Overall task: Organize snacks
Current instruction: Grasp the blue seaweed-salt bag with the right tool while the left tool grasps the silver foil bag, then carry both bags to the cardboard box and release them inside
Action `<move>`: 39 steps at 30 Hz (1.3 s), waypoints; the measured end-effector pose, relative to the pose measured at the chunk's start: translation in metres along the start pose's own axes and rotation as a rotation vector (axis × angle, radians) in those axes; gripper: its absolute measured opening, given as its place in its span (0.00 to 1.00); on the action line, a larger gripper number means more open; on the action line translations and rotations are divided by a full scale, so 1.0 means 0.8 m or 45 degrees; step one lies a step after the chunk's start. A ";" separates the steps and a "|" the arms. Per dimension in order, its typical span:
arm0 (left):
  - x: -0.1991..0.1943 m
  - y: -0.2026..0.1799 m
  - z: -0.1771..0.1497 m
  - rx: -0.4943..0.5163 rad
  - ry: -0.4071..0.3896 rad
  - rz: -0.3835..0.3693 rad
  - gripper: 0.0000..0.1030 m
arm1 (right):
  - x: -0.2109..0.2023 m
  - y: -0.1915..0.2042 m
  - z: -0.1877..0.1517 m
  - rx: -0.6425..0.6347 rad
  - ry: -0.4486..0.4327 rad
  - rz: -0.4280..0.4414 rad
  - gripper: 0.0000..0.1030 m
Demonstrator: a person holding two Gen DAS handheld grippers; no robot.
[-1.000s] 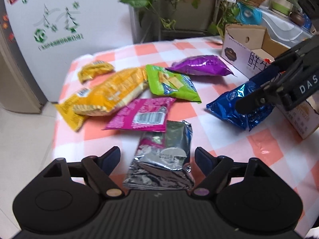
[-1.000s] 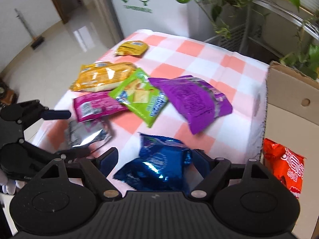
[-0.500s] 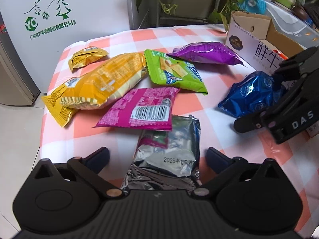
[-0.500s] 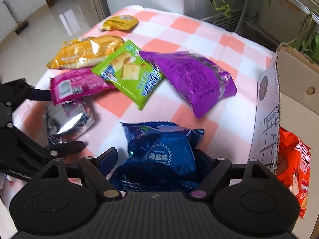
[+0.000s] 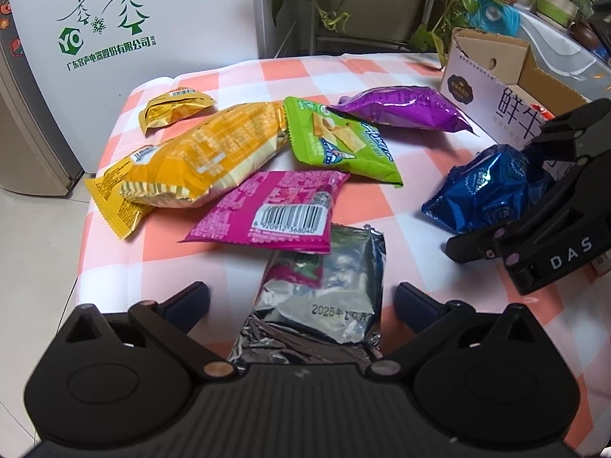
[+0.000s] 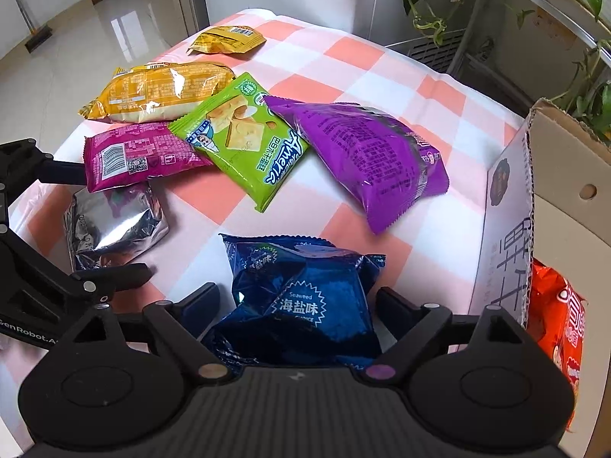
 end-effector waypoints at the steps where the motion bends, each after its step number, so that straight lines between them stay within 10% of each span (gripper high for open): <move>1: 0.000 0.000 0.000 0.001 0.000 0.000 1.00 | -0.001 0.000 0.000 -0.003 -0.001 0.000 0.88; 13: -0.001 -0.001 0.001 -0.009 0.002 0.004 0.98 | -0.008 -0.001 -0.001 -0.032 -0.016 0.012 0.74; 23: -0.019 -0.007 -0.002 -0.051 -0.027 0.015 0.60 | -0.018 0.004 0.000 -0.078 -0.042 0.045 0.72; 39: -0.051 -0.022 -0.032 -0.044 -0.034 0.108 0.57 | -0.042 0.010 -0.011 -0.184 -0.090 0.062 0.72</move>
Point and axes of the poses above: each gripper's, at about its wrist camera, not at the fingertips, and x roughly the way its jaws point, y to its left, z to its top, the point moved 7 cm from there along x, roughly the way its jaws point, and after that the axes turned 6 degrees about x, right-handed, at the moved point
